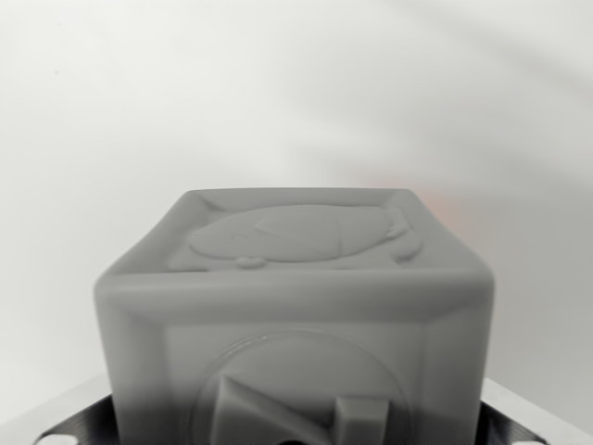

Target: Destack cube

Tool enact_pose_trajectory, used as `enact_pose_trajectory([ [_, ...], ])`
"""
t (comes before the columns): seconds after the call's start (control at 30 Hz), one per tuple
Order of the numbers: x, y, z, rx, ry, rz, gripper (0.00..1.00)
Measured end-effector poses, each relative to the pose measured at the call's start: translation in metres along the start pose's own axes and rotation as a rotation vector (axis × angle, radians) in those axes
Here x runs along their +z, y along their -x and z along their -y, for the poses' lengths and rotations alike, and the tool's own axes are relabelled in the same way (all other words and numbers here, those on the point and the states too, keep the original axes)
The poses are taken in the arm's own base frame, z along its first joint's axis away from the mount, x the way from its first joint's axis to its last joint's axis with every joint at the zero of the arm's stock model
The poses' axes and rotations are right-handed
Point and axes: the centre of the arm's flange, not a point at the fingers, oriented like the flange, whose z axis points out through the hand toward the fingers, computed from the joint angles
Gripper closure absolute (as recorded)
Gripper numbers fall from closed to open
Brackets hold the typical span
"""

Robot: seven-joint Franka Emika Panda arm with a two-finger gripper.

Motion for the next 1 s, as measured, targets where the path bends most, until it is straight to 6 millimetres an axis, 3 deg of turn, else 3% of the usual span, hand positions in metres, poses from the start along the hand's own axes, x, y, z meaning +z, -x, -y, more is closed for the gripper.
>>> enact_pose_trajectory([
  [1.0,0.02,0.004,0.054,-0.193,0.001,0.0,1.0],
])
